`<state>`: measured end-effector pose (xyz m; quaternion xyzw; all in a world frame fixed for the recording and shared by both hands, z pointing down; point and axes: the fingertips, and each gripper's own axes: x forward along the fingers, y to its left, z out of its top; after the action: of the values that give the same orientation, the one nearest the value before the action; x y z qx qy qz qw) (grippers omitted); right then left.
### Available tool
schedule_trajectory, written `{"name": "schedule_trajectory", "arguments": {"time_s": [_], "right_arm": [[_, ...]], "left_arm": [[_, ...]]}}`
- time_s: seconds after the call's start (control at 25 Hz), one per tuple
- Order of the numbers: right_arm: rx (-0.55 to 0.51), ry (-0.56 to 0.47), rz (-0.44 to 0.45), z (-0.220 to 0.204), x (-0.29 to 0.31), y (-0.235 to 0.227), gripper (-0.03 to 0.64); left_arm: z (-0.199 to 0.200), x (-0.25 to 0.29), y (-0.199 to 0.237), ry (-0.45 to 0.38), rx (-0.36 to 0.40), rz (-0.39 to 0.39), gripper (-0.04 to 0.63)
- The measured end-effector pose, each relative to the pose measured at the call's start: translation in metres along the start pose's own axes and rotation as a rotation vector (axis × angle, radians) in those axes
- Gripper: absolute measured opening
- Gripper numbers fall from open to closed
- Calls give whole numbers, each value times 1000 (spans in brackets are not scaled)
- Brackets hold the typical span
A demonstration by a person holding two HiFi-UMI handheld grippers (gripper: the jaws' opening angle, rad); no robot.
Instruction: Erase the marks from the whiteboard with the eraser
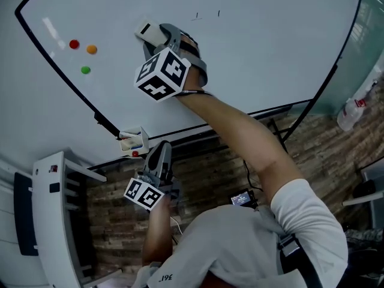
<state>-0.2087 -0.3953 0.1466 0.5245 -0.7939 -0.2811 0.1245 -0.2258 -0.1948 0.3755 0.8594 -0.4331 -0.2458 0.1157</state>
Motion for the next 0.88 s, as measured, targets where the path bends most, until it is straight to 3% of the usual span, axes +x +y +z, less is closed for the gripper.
{"name": "schedule_trajectory", "arguments": {"time_s": [0.88], "right_arm": [[63,109,-133,-70,-34,-130,253]], "left_arm": [[-32,95,-56,52,5,-154,17]]}}
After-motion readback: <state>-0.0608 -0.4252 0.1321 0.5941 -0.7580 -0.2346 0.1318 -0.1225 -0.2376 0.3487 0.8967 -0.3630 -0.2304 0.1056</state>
